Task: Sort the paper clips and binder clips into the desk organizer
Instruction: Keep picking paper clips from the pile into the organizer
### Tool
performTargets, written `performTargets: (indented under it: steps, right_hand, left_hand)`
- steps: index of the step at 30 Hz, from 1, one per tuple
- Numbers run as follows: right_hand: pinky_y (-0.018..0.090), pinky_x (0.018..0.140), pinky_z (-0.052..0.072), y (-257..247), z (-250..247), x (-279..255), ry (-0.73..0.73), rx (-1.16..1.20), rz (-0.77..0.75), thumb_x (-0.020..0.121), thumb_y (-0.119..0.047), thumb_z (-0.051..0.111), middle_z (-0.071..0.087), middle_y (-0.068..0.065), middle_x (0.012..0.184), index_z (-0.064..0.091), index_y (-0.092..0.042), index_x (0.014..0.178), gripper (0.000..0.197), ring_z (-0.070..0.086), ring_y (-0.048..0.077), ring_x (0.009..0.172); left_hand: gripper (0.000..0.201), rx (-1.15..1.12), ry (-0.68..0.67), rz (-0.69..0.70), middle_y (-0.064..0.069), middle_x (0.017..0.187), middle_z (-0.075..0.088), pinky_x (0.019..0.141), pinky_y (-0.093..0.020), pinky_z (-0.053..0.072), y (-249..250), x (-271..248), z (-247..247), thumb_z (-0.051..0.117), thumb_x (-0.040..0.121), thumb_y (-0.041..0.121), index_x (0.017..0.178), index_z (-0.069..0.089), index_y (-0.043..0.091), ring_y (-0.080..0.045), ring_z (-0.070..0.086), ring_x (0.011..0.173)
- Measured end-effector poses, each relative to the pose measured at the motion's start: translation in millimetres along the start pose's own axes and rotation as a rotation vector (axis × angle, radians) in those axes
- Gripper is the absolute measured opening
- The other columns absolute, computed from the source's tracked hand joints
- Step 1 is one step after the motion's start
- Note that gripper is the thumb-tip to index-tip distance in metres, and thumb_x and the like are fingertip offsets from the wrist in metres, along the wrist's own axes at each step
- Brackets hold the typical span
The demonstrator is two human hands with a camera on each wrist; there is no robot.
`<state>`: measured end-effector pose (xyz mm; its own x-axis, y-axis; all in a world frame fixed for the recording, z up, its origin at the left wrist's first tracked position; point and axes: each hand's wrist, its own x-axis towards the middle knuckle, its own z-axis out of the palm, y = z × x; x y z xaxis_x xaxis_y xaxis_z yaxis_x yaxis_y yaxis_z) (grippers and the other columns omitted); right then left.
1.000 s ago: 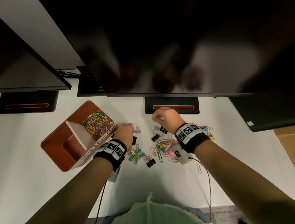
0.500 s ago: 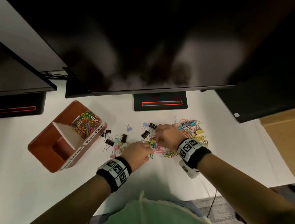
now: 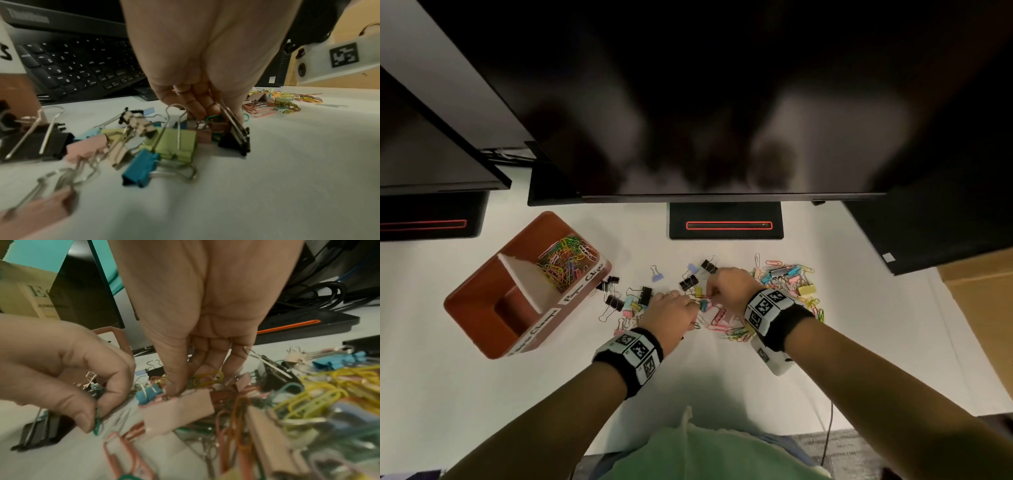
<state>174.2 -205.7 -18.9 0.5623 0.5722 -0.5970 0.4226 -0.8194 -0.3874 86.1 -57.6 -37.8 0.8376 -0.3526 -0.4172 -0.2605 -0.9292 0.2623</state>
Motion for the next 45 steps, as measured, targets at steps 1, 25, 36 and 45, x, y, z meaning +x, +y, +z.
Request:
performTargets:
  steps: [1,25,36,45]
  right_hand:
    - [0.037,0.087,0.048,2.6,-2.4,-0.5,-0.009,0.011,-0.004,0.085,-0.018,0.058,0.061,0.008,0.106,0.065,-0.013,0.098,0.015,0.057,0.025,0.097]
    - [0.021,0.081,0.043,19.9,-24.4,-32.5,0.334,0.221,-0.083,0.086,-0.016,0.062,0.067,0.007,0.099,0.069,-0.010,0.097,0.015,0.056,0.014,0.085]
    - [0.023,0.079,0.044,-95.3,-66.0,18.7,0.479,0.259,-0.373,0.080,-0.016,0.069,0.067,0.006,0.089,0.071,-0.010,0.088,0.011,0.054,0.012,0.075]
    - [0.032,0.089,0.048,-199.1,-51.3,94.3,0.275,0.227,-0.325,0.085,-0.022,0.063,0.066,0.012,0.109,0.058,-0.010,0.118,0.035,0.060,0.025,0.100]
  left_hand:
    - [0.013,-0.014,0.010,0.000,0.000,0.108,0.056,0.090,-0.035,0.033,-0.4,-1.6,0.8,0.047,0.093,0.026,0.100,0.054,0.018,-0.021,0.047,0.104]
    - [0.019,-0.046,0.056,-0.012,-0.005,0.113,0.057,0.092,-0.037,0.040,33.1,10.5,9.8,0.051,0.091,0.023,0.108,0.053,0.014,-0.024,0.054,0.103]
    - [0.004,-0.608,0.619,-0.404,0.003,0.077,0.062,0.062,-0.022,0.048,-74.1,-90.3,-104.7,0.060,0.087,0.018,0.086,0.059,0.015,-0.010,0.057,0.067]
    - [0.030,-0.609,0.508,-0.758,-0.005,0.116,0.062,0.099,-0.037,0.045,-141.1,-103.8,-106.0,0.063,0.085,0.014,0.115,0.059,0.011,-0.019,0.059,0.103]
